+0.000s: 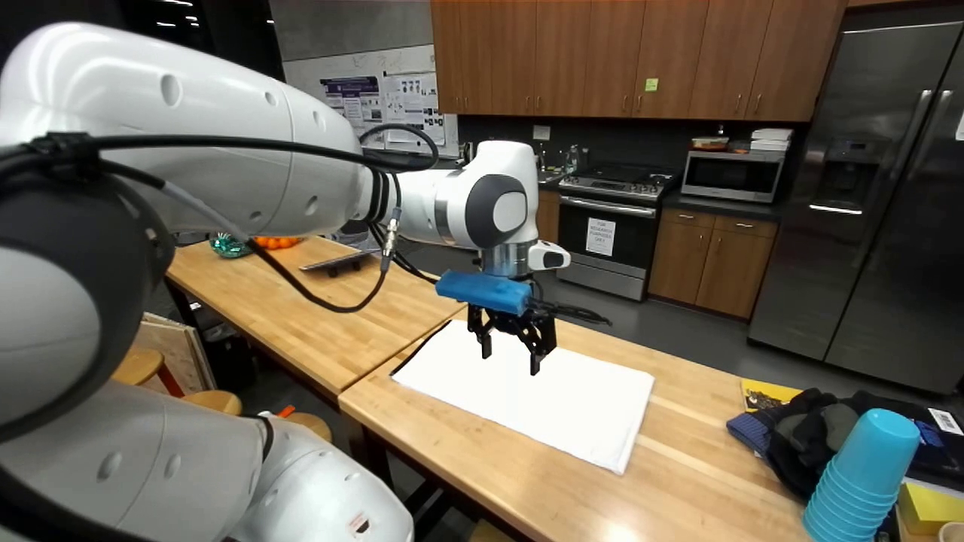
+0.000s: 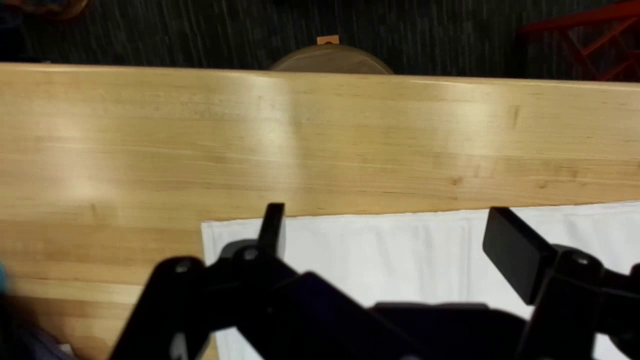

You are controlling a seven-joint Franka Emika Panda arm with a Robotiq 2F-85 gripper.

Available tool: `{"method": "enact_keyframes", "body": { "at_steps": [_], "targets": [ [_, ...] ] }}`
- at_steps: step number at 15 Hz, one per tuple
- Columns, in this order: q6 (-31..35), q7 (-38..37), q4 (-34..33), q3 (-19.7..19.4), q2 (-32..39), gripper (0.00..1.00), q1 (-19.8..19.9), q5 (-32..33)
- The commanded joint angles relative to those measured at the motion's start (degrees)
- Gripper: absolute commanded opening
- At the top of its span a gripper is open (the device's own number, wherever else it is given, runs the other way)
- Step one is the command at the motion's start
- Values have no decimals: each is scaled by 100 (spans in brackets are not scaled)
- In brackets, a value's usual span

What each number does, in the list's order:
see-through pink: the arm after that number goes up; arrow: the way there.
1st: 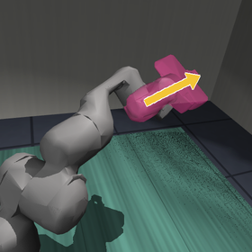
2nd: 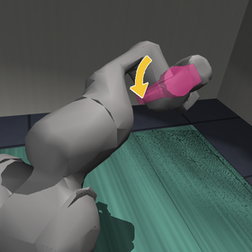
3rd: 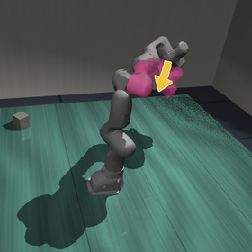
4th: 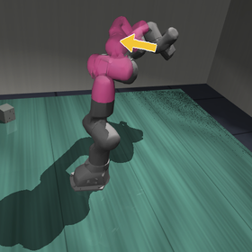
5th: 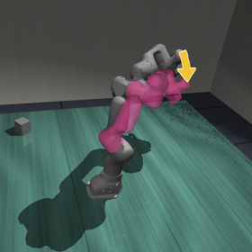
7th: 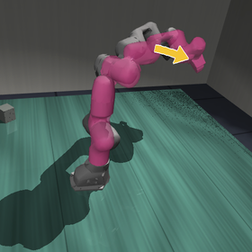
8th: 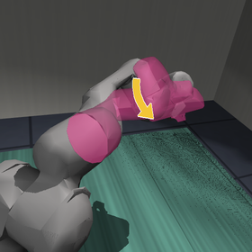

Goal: Fold the white towel in half from right to left.

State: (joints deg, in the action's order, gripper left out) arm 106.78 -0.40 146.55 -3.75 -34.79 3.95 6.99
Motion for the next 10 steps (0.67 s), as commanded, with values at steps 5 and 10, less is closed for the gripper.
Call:
{"method": "enact_keyframes", "body": {
  "at_steps": [5,10],
  "targets": [
    [750,708,201,-524,90,100,555,988],
    [1212,1500,17,-892,676,100,607,1351]
  ]
}}
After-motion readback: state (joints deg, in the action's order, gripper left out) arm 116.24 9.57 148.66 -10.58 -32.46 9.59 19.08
